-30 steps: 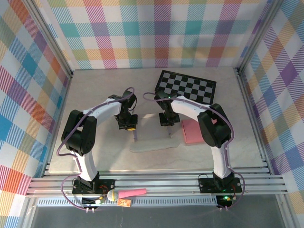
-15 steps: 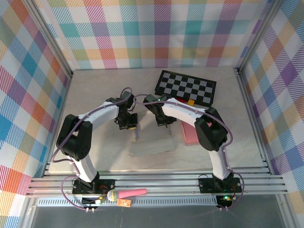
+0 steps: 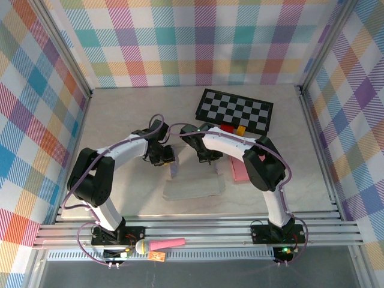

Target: Fold the paper box

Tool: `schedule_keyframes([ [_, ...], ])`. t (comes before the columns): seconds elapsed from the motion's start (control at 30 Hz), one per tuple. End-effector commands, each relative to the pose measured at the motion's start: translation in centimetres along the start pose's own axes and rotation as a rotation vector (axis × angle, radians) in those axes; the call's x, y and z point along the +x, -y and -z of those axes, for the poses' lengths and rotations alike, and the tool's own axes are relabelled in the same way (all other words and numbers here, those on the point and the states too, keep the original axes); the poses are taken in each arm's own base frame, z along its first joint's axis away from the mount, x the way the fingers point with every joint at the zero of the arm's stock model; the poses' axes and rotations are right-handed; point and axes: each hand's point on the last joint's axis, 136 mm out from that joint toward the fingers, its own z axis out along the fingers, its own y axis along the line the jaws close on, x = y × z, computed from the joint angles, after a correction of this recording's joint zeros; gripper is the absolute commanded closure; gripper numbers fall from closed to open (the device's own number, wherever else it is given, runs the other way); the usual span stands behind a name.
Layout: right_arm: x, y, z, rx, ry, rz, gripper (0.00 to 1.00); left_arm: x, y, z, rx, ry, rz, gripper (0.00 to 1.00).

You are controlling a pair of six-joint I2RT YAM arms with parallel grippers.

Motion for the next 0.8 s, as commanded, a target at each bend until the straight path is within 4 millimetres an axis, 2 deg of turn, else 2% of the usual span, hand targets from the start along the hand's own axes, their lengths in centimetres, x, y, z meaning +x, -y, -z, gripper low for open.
schedule_keyframes([
  [0.0, 0.2, 0.1, 0.2, -0.009, 0.001, -0.002, 1.00, 0.2, -0.4, -0.8, -0.012, -0.014, -0.001, 0.75],
  [0.37, 0.3, -0.4, 0.1, -0.034, -0.005, -0.015, 1.00, 1.5, -2.0, -2.2, -0.062, -0.042, -0.002, 0.75],
  [0.5, 0.5, -0.3, -0.3, -0.025, -0.012, -0.011, 1.00, 1.4, -2.5, -2.2, -0.109, -0.025, -0.018, 0.84],
  [0.57, 0.7, -0.2, -0.6, -0.016, -0.024, -0.018, 1.00, 1.2, -2.3, -1.9, -0.121, -0.006, -0.019, 0.91],
  [0.77, 1.3, 0.1, -2.2, -0.002, -0.071, -0.016, 1.00, 0.9, -0.7, -0.8, -0.119, 0.041, -0.036, 0.99],
])
